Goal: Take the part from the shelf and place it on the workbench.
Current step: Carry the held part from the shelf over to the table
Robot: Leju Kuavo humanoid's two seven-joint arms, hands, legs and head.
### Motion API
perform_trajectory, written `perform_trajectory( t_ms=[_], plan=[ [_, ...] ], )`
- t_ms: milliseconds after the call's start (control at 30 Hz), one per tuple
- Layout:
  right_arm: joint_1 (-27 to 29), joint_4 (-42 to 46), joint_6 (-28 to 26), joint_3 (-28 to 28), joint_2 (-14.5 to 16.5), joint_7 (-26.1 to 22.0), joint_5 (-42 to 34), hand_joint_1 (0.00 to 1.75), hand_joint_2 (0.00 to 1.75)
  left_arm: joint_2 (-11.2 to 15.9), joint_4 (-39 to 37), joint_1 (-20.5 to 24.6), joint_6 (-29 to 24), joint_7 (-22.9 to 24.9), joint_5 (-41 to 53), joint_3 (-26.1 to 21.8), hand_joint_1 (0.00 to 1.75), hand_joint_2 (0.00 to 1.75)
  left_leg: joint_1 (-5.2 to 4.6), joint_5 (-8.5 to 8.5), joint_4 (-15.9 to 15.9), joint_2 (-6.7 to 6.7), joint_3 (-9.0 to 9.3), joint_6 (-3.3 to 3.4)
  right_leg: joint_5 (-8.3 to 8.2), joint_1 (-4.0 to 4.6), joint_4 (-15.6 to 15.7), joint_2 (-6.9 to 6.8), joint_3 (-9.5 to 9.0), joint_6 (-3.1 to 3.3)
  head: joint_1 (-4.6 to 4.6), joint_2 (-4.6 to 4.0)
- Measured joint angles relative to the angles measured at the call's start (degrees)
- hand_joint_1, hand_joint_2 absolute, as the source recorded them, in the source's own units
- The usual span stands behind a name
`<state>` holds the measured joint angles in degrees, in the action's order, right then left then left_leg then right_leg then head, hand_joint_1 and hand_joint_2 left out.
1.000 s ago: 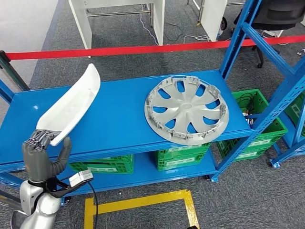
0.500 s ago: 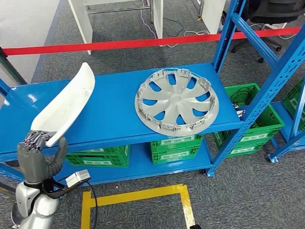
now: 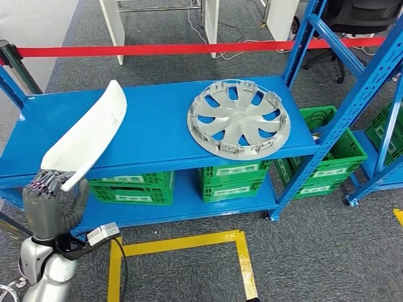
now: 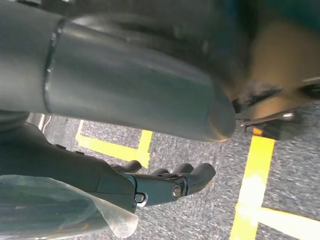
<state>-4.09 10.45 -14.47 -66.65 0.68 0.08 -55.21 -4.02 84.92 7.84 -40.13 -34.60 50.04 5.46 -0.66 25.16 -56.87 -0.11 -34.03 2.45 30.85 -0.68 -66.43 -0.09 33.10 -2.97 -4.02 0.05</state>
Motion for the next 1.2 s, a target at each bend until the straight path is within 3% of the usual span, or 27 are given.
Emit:
perform_trajectory(
  t_ms=[67, 100, 167, 200, 267, 333, 367, 400, 433, 500, 567, 633, 700, 733, 767, 833, 867, 900, 933, 1000, 1067, 1133, 1200],
  plan=[
    [-0.25, 0.00, -0.02, 0.01, 0.00, -0.01, 0.04, 0.00, 0.00, 0.04, 0.02, 0.05, -0.01, 0.02, 0.09, -0.02, 1.75, 1.75, -0.16, -0.64, -0.82, -0.04, -1.10, -0.55, 0.44, 0.04, 7.07, 0.21, -4.78, 0.38, -0.10, 0.02],
    [-0.35, 0.00, -0.03, 0.01, 0.00, -0.02, 0.07, 0.00, 0.00, 0.06, 0.03, 0.05, -0.01, 0.05, 0.18, -0.02, 1.75, 1.75, -0.24, -1.04, -1.09, -0.06, -1.52, -0.83, 1.01, 0.09, 8.86, 0.33, -5.77, 0.69, -0.15, 0.02],
    [-0.37, 0.00, -0.06, 0.01, 0.01, 0.03, 0.13, 0.00, 0.00, 0.15, 0.04, -0.11, -0.02, 0.10, 0.33, -0.03, 1.75, 1.75, -0.25, -1.66, -1.36, -0.09, -2.16, -1.39, 0.83, 0.01, 9.53, 0.27, -5.25, 1.57, -0.23, 0.01],
    [-0.30, -0.02, -0.14, 0.01, 0.02, 0.09, 0.14, 0.00, 0.00, 0.24, 0.07, -0.28, -0.02, 0.13, 0.36, -0.02, 1.75, 1.75, -0.21, -0.89, -1.82, -0.09, -2.49, -1.72, 0.36, -0.10, 9.56, 0.15, -4.73, 2.10, -0.17, 0.01],
    [-0.19, -0.06, -0.21, 0.02, 0.03, 0.24, 0.17, 0.00, 0.00, 0.46, 0.17, -0.59, -0.02, 0.22, 0.36, -0.02, 1.75, 1.75, 0.09, 3.71, -5.38, -0.09, -3.44, -2.48, -0.85, -0.29, 9.63, -0.18, -3.57, 3.04, 0.10, 0.00],
    [-0.19, -0.10, -0.06, 0.03, 0.02, 0.39, 0.32, 0.00, 0.00, 0.74, 0.35, -0.82, -0.02, 0.36, 0.35, -0.03, 1.75, 1.75, 0.50, 9.14, -12.29, -0.07, -4.49, -3.12, -2.04, -0.25, 9.44, -0.33, -2.21, 3.39, 0.36, -0.01],
    [-0.21, -0.10, 0.03, 0.03, 0.02, 0.48, 0.41, 0.00, 0.00, 0.90, 0.44, -0.98, -0.02, 0.42, 0.34, -0.04, 1.75, 1.75, 0.67, 10.20, -15.16, -0.07, -4.61, -3.32, -2.56, -0.24, 9.27, -0.41, -1.43, 3.38, 0.37, -0.01],
    [-0.23, -0.11, 0.07, 0.03, 0.03, 0.57, 0.52, 0.00, 0.00, 1.07, 0.64, -1.20, -0.02, 0.45, 0.34, -0.10, 1.75, 1.75, 0.83, 9.98, -16.70, -0.07, -4.17, -3.46, -3.03, -0.23, 9.05, -0.50, -0.58, 3.34, 0.37, -0.01],
    [-0.25, -0.11, 0.05, 0.03, 0.03, 0.63, 0.60, 0.00, 0.00, 1.22, 1.00, -1.53, -0.02, 0.42, 0.34, -0.26, 1.75, 1.75, 0.95, 8.64, -16.12, -0.07, -2.90, -3.49, -3.46, -0.24, 8.79, -0.56, 0.24, 3.27, 0.34, -0.01],
    [-0.29, -0.11, -0.21, 0.03, 0.10, 0.68, 0.69, 0.00, 0.00, 1.43, 2.60, -2.49, -0.02, 0.23, 0.19, -1.12, 1.75, 1.75, 1.05, 5.85, -9.67, -0.06, 2.03, -3.24, -4.30, -0.22, 8.32, -0.57, 1.75, 2.98, 0.30, 0.00],
    [-0.29, -0.11, -0.67, 0.03, 0.25, 0.57, 0.66, 0.00, 0.00, 1.53, 4.69, -3.49, -0.02, 0.02, -0.29, -2.29, 1.75, 1.75, 0.84, 5.79, -1.73, -0.08, 6.91, -2.68, -5.21, -0.16, 8.18, -0.52, 2.58, 2.38, 0.22, 0.01],
    [-0.25, -0.11, -1.08, 0.03, 0.37, 0.36, 0.47, 0.00, 0.00, 1.56, 6.26, -4.36, -0.02, -0.06, -0.75, -3.15, 1.75, 1.75, 0.44, 6.19, 1.31, -0.12, 8.27, -2.10, -6.33, -0.31, 8.53, -0.55, 2.89, 1.50, -0.04, 0.01],
    [-0.08, -0.12, -1.40, 0.09, 0.39, 0.01, 0.20, 0.00, 0.00, 1.61, 7.14, -5.06, -0.02, -0.06, -1.05, -3.72, 1.75, 1.75, 0.48, 5.02, 1.79, -0.02, 7.57, -1.38, -6.27, -0.52, 8.68, -0.49, 3.32, 0.68, -0.32, 0.01],
    [0.01, -0.13, -1.58, 0.16, 0.39, -0.17, 0.08, 0.00, 0.00, 1.63, 7.36, -5.26, -0.01, -0.05, -1.18, -3.88, 1.75, 1.75, 0.57, 4.36, 2.03, 0.06, 7.06, -0.95, -4.85, -0.53, 7.82, -0.39, 3.85, 0.40, -0.60, 0.01],
    [0.08, -0.14, -1.75, 0.25, 0.39, -0.37, 0.01, 0.00, 0.00, 1.66, 7.48, -5.35, -0.01, -0.03, -1.31, -3.96, 1.75, 1.75, 0.67, 3.70, 2.18, 0.15, 6.41, -0.61, -2.39, -0.53, 5.77, -0.27, 4.63, 0.26, -1.06, 0.01],
    [0.09, -0.15, -1.98, 0.43, 0.39, -0.60, -0.04, 0.00, 0.00, 1.72, 7.56, -5.51, 0.00, 0.01, -1.43, -4.05, 1.75, 1.75, 0.51, 2.61, 1.91, 0.22, 4.79, -0.21, 3.13, -0.48, -1.31, -0.12, 6.48, 0.06, -2.19, 0.02],
    [0.10, -0.15, -2.04, 0.49, 0.39, -0.68, -0.04, 0.00, 0.00, 1.75, 7.56, -5.62, 0.00, 0.02, -1.48, -4.09, 1.75, 1.75, 0.43, 2.07, 1.74, 0.24, 3.94, -0.16, 4.54, -0.48, -4.82, -0.10, 7.04, -0.03, -2.75, 0.03],
    [0.10, -0.15, -2.09, 0.51, 0.39, -0.73, -0.02, 0.00, 0.00, 1.78, 7.56, -5.70, 0.00, 0.04, -1.55, -4.12, 1.75, 1.75, 0.38, 1.55, 1.55, 0.27, 3.08, -0.16, 4.58, -0.47, -7.03, -0.09, 7.00, -0.13, -3.20, 0.04],
    [0.10, -0.15, -2.18, 0.52, 0.39, -0.75, 0.03, 0.00, 0.00, 1.81, 7.56, -5.75, 0.00, 0.09, -1.67, -4.13, 1.75, 1.75, 0.36, 1.09, 1.32, 0.29, 2.22, -0.23, 3.39, -0.48, -7.35, -0.10, 6.10, -0.18, -3.79, 0.05],
    [0.08, -0.16, -2.48, 0.53, 0.39, -0.73, 0.18, 0.00, 0.00, 1.89, 7.56, -5.79, 0.00, 0.21, -1.95, -4.10, 1.75, 1.75, 0.40, 0.37, 0.66, 0.28, 0.70, -0.56, 0.19, -0.51, -2.26, -0.08, 1.59, -0.13, -5.53, 0.08],
    [0.10, -0.19, -2.81, 0.54, 0.43, -0.49, 0.33, 0.00, 0.00, 1.96, 7.55, -5.79, 0.00, 0.26, -2.16, -4.03, 1.75, 1.75, 0.24, -0.23, -0.30, 0.27, -0.62, -1.04, -0.29, -0.47, 5.55, 0.04, -3.77, 0.05, -7.40, 0.09],
    [0.25, -0.39, -3.38, 0.58, 0.54, -0.32, -0.05, 0.00, 0.00, 1.96, 7.50, -5.85, 0.00, 0.22, -2.42, -3.99, 1.75, 1.75, 0.11, -1.17, -0.87, 0.28, -1.63, -1.51, 0.58, -0.31, 9.15, 0.18, -5.67, 0.36, -8.09, 0.11],
    [0.57, -0.78, -4.28, 0.85, 0.80, -0.58, -1.00, 0.00, 0.00, 1.91, 7.44, -6.03, 0.00, 0.20, -2.61, -3.99, 1.75, 1.75, 0.18, -1.40, -1.12, 0.22, -2.38, -2.06, 0.35, -0.43, 9.51, 0.15, -4.98, 0.73, -7.81, 0.12]
  ],
)
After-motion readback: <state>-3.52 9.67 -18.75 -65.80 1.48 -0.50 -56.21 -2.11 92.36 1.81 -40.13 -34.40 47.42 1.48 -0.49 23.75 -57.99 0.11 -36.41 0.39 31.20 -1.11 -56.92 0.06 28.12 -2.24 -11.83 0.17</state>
